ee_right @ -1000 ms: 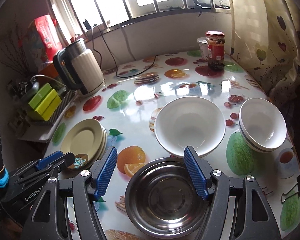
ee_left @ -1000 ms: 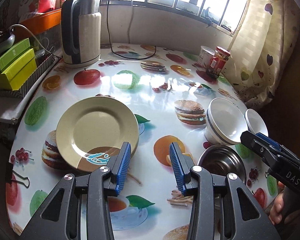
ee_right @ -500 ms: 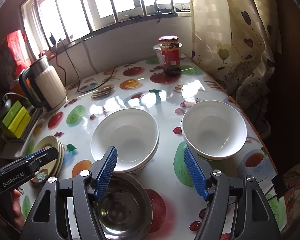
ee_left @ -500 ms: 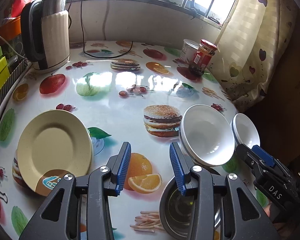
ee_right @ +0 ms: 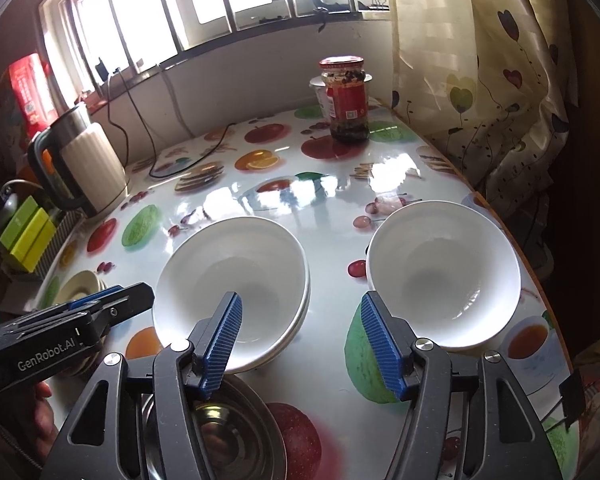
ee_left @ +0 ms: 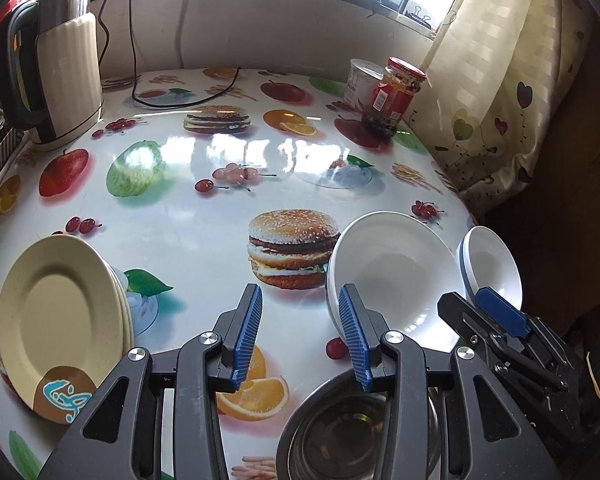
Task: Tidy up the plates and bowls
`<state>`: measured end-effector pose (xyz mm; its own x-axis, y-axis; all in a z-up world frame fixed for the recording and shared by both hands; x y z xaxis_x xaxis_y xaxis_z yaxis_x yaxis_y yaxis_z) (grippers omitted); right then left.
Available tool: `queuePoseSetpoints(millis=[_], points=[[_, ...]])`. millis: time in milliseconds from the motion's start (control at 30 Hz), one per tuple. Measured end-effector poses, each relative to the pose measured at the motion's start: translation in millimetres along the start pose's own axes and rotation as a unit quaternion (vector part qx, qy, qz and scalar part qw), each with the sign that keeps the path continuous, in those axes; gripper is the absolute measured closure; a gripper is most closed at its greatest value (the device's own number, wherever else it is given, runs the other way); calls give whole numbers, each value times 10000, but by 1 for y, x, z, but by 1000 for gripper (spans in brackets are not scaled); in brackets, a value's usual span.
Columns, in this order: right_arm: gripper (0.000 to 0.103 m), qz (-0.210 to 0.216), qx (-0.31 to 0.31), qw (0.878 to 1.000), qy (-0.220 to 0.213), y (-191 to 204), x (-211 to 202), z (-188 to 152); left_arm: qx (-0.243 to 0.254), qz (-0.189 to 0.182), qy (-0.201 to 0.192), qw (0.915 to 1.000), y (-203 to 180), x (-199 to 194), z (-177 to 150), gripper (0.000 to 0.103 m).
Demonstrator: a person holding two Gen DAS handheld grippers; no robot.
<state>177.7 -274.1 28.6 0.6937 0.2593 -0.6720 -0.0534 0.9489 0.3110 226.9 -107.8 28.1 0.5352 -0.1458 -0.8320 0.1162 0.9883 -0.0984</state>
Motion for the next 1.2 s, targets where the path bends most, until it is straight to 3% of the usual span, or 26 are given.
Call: queuePoseSetpoints(millis=[433, 733, 1200], points=[[64, 67, 21, 9999, 112, -5, 16, 4, 215, 122, 15, 9997, -13, 14, 2, 62], [74, 75, 55, 9999, 137, -8, 21, 5, 333, 82, -12, 9994, -18, 17, 4, 80], [89, 72, -57, 9999, 97, -4, 23, 5, 474, 0, 41, 9989, -26, 23, 4, 92]])
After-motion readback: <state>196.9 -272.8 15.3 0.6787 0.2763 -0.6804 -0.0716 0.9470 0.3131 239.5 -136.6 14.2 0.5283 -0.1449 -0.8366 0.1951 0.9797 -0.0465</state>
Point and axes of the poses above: each gripper's, at about its wrist camera, not at the fingertips, and x roughly the way its jaws point, y to its left, z to its top, the point moved 1 cm from there along x, roughly the way its jaws point, and after that the axes turned 10 degrees about z, right-handed, at the moved point
